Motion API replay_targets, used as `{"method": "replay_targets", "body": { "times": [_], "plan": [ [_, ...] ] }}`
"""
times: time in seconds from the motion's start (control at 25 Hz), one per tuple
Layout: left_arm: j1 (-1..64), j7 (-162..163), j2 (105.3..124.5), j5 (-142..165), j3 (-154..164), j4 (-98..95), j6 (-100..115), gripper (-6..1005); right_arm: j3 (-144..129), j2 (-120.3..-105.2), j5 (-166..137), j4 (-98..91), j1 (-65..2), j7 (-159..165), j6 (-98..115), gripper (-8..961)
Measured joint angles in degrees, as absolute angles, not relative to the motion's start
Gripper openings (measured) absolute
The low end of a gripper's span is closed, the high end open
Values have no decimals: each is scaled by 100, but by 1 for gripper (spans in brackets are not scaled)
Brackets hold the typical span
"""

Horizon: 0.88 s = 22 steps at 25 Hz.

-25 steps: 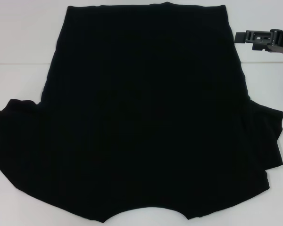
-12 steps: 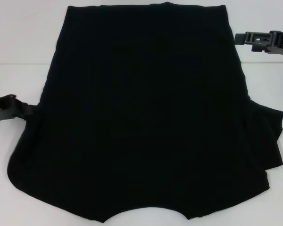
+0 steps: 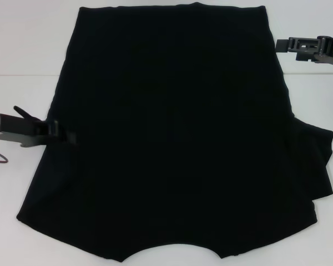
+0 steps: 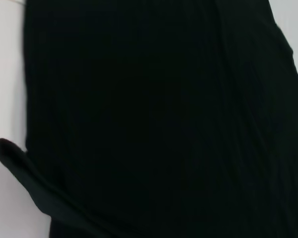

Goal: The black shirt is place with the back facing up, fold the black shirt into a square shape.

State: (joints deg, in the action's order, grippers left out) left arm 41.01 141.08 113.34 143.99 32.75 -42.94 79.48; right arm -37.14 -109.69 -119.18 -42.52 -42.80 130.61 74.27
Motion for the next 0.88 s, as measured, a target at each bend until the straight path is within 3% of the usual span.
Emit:
{"method": "replay_targets", "body": {
  "times": [0.36,0.72,0.88],
  "plan": [
    [4146,14105,11481,14396,3819,-4280,7907,26,-3709,-10969,-11918,-4254,-4280,13066,7429,944],
    [4211,14197,11505,14373,3901,-4192,7913,54,-3709,-10969,-11918,-4250,-4264,13069,7434,945],
    [4176,14181,11504,14338,3825,-4260,8057,183,-3708,-10969,-11918,-4247,-4240,13070,7438,945]
  ]
}}
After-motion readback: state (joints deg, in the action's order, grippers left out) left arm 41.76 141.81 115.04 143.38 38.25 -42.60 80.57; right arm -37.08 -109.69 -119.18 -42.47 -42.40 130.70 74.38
